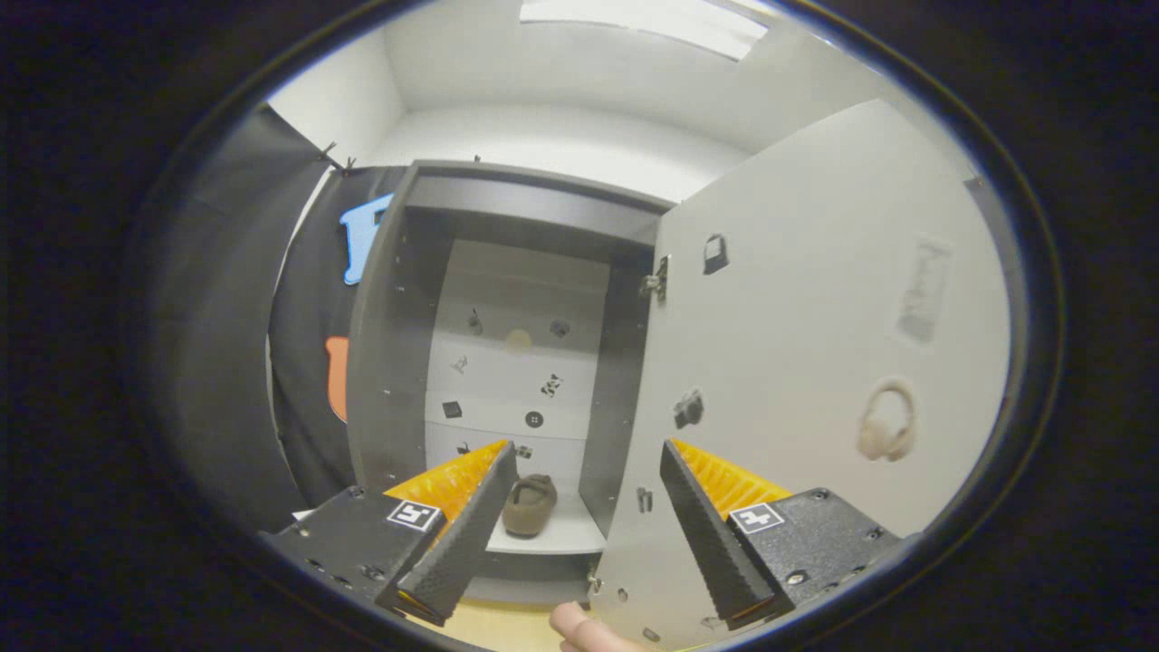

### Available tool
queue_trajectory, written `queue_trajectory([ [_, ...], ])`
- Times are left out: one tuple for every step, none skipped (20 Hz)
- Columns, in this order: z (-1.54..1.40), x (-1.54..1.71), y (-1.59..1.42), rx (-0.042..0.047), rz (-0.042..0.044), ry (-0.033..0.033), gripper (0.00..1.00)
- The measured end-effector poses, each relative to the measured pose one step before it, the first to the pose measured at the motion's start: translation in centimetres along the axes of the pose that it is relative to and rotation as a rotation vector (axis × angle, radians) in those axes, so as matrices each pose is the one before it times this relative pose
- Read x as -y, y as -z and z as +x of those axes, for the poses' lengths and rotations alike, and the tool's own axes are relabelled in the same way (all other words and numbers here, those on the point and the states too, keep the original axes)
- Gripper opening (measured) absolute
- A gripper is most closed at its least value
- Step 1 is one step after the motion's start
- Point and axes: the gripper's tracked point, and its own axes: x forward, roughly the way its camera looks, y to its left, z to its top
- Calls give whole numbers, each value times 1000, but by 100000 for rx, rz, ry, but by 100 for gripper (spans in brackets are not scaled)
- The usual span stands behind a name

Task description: Open the shoe cabinet door, grab the shoes and put them into the shoe cabinet, then close the shoe cabinet door.

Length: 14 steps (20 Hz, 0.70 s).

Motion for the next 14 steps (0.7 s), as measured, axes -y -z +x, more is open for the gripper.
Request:
queue_trajectory([
  [-1570, 485, -137, 484, 63, -620, 100],
  [-1486, 447, 185, 320, -67, -1540, 100],
  [-1447, 518, 79, 57, -185, -1563, 100],
  [-1188, 821, 188, 44, 1191, -654, 100],
  [-933, 881, 296, -132, 583, 308, 100],
  [-776, 1214, 789, -971, -223, 189, 100],
  [-942, 1106, 352, 383, 411, 20, 100],
  [-907, 1408, 138, 701, 403, 897, 100],
  [-926, 1613, 3, 796, 52, 1479, 100],
  [-1130, 1436, 48, 1009, 590, 997, 100],
  [-1075, 1120, 175, 380, 481, -1149, 100],
  [-757, 584, 420, -17, 668, -2574, 100],
  [-689, 1282, 642, -973, -190, 2070, 100],
  [-935, 1673, -171, 1818, 96, 2724, 100],
])
